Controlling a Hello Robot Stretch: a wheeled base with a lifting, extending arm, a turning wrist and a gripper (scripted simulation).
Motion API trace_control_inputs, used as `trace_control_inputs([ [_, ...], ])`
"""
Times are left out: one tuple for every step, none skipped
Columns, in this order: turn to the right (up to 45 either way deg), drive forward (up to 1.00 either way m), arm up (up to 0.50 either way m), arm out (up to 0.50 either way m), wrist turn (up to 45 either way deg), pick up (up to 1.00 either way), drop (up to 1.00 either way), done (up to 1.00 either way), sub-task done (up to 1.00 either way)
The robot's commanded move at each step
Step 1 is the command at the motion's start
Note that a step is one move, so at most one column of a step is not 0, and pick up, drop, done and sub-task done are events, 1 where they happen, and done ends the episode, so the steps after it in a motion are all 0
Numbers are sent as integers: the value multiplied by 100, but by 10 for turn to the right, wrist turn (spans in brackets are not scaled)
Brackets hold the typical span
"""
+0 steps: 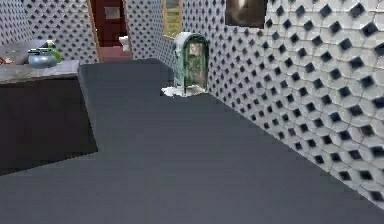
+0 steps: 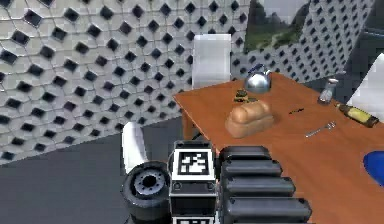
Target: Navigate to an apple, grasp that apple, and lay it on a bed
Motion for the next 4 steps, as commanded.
trace_control_inputs([
  [-450,0,0,0,0,0,0,0,0],
  [-90,0,0,0,0,0,0,0,0],
  [0,35,0,0,0,0,0,0,0],
  [-450,0,0,0,0,0,0,0,0],
])
